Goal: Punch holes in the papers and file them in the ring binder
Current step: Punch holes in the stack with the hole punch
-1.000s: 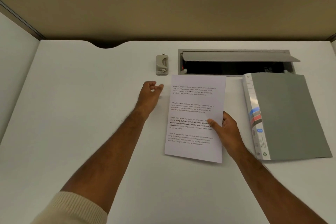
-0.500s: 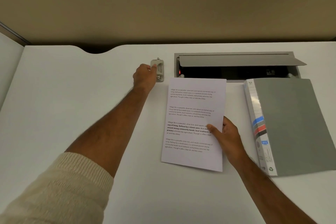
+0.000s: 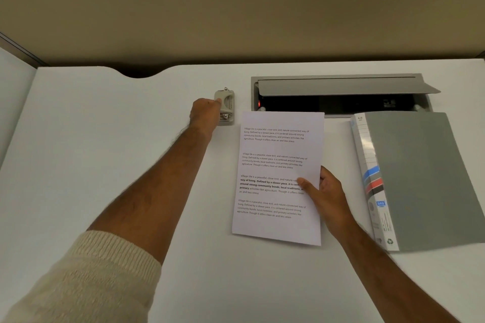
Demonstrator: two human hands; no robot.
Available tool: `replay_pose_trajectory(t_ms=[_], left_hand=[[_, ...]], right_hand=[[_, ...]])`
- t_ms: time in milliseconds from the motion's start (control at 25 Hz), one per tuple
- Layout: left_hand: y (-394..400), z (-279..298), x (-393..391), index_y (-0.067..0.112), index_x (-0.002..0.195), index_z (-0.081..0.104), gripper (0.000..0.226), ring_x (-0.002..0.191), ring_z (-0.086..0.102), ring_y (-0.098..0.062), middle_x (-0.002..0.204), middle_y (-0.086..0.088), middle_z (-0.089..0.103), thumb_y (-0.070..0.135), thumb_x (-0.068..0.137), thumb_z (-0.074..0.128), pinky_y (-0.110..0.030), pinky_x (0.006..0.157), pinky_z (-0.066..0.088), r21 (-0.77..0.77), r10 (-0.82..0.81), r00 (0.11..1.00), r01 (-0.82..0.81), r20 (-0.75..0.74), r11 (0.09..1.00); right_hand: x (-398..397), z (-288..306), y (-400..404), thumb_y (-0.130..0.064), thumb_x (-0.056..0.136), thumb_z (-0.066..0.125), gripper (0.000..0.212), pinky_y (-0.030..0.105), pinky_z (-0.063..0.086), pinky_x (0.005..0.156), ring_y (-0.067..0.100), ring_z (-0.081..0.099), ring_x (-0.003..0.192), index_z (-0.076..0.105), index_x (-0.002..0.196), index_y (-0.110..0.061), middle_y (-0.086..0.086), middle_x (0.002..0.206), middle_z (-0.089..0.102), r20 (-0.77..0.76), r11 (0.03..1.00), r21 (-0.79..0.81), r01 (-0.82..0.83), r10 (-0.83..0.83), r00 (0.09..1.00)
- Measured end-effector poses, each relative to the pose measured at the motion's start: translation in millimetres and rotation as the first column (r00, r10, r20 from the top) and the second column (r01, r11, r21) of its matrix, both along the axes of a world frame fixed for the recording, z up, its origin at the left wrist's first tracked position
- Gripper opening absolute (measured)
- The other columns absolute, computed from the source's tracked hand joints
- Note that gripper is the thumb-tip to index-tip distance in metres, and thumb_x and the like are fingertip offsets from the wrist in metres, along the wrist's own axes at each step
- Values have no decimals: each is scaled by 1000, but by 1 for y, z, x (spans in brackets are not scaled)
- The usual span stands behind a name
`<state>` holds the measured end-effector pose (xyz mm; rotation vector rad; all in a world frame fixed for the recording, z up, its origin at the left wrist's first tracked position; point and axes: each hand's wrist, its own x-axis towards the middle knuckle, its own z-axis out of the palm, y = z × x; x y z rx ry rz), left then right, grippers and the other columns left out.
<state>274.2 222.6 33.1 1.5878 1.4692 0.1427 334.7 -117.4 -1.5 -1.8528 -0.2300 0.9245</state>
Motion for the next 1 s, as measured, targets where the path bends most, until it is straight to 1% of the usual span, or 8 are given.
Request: replay_pose_trajectory(t_ms=[120, 240, 400, 520, 640, 720, 880, 1000], left_hand=[[-15, 10, -19, 9, 105, 69, 26, 71, 59, -12, 93, -4, 67, 32, 101, 57, -25, 54, 40, -9, 37, 997, -37, 68, 999], [-32, 18, -43, 8, 96, 70, 27, 70, 56, -14, 82, -1, 64, 31, 100, 57, -27, 55, 39, -6, 27, 996, -26, 84, 1000], [-61, 30, -79, 10, 91, 69, 27, 67, 53, -12, 78, 1, 62, 31, 101, 56, -27, 55, 38, -21, 23, 998, -21, 65, 1000], [-86, 39, -107, 9, 92, 70, 27, 66, 52, -10, 77, 2, 61, 29, 102, 55, -25, 56, 38, -29, 18, 998, -16, 65, 999], [-107, 44, -135, 8, 96, 72, 27, 68, 52, -7, 80, 2, 63, 28, 102, 55, -23, 57, 39, -36, 32, 997, -30, 74, 999], [-120, 47, -151, 8, 96, 72, 27, 70, 54, -8, 83, 1, 64, 29, 101, 56, -24, 59, 40, -31, 34, 997, -32, 75, 999], [-150, 48, -179, 11, 97, 71, 25, 73, 55, -8, 84, 4, 64, 30, 102, 56, -24, 60, 41, -42, 54, 995, -50, 84, 998], [-173, 41, -198, 11, 98, 72, 25, 76, 58, -12, 86, 2, 66, 29, 102, 56, -25, 61, 42, -58, 64, 994, -59, 89, 997]], right_hand=[[-5, 8, -1, -34, 92, 70, 38, 37, 63, 81, 17, 73, 99, 56, 128, -31, -11, 120, 70, 8, 1000, 9, -10, 10, 1000], [-11, 15, -7, -33, 93, 70, 38, 34, 63, 81, 14, 73, 99, 57, 128, -30, -12, 119, 71, 17, 999, 36, -8, 8, 1000], [-20, 27, -17, -31, 93, 70, 36, 31, 62, 80, 12, 73, 98, 58, 127, -30, -14, 117, 71, 32, 998, 62, -3, 1, 999], [-31, 34, -29, -31, 93, 70, 35, 30, 62, 80, 11, 73, 97, 59, 126, -31, -15, 116, 71, 44, 998, 60, -6, 3, 999], [-42, 40, -43, -32, 93, 70, 35, 27, 61, 76, 11, 73, 95, 59, 127, -29, -13, 115, 71, 69, 999, 45, -13, 10, 998], [-51, 43, -52, -31, 93, 70, 36, 25, 60, 74, 12, 73, 95, 58, 127, -29, -14, 115, 71, 79, 999, 45, -19, 15, 997], [-66, 48, -71, -32, 93, 70, 34, 27, 61, 76, 13, 73, 96, 58, 125, -32, -13, 114, 71, 82, 999, 44, -28, 24, 996], [-76, 50, -83, -32, 93, 70, 34, 25, 60, 72, 13, 73, 94, 58, 124, -32, -13, 113, 71, 78, 999, 33, -36, 34, 996]])
